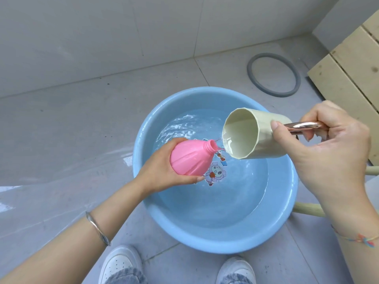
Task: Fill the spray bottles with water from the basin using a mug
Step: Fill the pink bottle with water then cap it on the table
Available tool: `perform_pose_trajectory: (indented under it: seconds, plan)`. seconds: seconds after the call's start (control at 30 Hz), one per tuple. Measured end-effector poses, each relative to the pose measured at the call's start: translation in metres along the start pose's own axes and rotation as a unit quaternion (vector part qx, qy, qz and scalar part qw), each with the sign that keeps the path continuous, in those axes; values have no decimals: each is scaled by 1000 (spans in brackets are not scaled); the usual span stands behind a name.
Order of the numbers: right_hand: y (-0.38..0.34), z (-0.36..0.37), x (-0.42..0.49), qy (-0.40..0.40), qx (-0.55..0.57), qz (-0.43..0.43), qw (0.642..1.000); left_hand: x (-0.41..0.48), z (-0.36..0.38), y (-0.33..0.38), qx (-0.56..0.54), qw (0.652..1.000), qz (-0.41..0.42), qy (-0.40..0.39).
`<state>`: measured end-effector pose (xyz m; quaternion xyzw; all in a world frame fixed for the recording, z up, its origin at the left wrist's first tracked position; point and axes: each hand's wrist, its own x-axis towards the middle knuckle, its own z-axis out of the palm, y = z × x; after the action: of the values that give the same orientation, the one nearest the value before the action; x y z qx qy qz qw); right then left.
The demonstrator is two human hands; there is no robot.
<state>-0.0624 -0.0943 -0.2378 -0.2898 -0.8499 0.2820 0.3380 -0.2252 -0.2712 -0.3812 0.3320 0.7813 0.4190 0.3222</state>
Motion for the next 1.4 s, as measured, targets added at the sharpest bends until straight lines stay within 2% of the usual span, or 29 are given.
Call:
perform_pose_trajectory:
  seconds: [0.73, 1.4]
  plan:
    - [-16, 12, 3, -11, -65, -102, 993, -1, -1, 1, -22, 1000, -10, 4]
    - [-24, 23, 0, -16, -119, -279, 953, 0, -1, 0, -22, 1000, -2, 13]
